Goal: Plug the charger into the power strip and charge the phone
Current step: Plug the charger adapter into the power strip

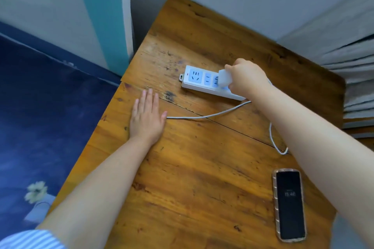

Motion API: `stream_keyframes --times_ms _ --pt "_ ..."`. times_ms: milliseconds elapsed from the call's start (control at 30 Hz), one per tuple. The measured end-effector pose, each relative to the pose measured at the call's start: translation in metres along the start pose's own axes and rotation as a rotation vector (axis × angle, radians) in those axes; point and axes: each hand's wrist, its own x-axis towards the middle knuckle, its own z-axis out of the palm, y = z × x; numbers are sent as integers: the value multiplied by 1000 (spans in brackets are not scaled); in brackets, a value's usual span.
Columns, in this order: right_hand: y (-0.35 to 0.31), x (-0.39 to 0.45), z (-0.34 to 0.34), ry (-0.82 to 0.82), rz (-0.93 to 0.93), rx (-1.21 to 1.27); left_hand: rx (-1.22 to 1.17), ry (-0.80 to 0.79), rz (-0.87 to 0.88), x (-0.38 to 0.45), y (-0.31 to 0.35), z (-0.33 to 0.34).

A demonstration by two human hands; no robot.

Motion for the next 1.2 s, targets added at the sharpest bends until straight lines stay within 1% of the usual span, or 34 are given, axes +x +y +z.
stream_keyframes --times_ms 133,367,600,767,933,1067,1200 --pt "-11 11 -15 -93 -7 -57 -4 8 8 0 0 3" --pt "-13 13 -18 -156 7 -74 5 10 16 -3 2 2" --pt "-24 21 -18 -158 -24 -101 -7 25 23 -2 -2 2" --pt "-41 28 -10 -140 -52 -109 -3 7 19 -3 -1 3" --pt "-34 25 -5 -111 -56 -106 9 0 26 -2 -2 2" --pt "-36 23 -3 -120 -49 -151 -19 -46 25 -1 1 -2" --pt "-37 25 -5 -146 -87 -229 -57 -161 83 -3 -5 -14"
